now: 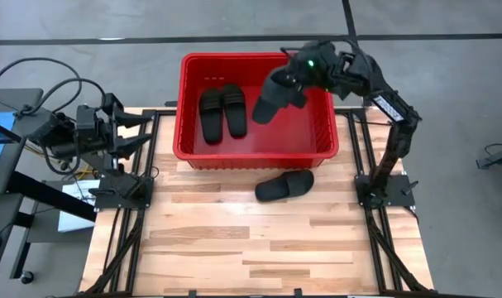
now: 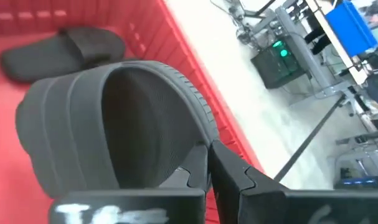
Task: Pick and place slides into bin
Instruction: Put the black slide into the red bin
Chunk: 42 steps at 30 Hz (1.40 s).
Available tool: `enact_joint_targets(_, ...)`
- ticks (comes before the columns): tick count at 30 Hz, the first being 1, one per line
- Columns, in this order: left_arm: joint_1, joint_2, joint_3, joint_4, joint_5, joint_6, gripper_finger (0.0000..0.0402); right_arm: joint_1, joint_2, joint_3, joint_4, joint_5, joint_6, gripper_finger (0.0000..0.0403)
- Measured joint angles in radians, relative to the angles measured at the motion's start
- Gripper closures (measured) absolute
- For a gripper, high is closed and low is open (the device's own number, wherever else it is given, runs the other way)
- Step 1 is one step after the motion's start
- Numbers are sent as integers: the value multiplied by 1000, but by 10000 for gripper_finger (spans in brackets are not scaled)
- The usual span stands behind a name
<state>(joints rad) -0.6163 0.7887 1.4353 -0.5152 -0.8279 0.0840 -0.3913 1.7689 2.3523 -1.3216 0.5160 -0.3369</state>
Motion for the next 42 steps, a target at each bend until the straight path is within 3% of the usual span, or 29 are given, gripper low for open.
enact_joint_targets(12,0,0,0,-1,-52,11,205,-204,134,-2,43,-189,-156,403)
enact_joint_targets(21,0,0,0,-1,-52,2,205,-251,251,-2,51,-294,-244,403)
enact_joint_targets(42,0,0,0,11,-101,-28,205,-336,315,-1,-39,-565,-330,403)
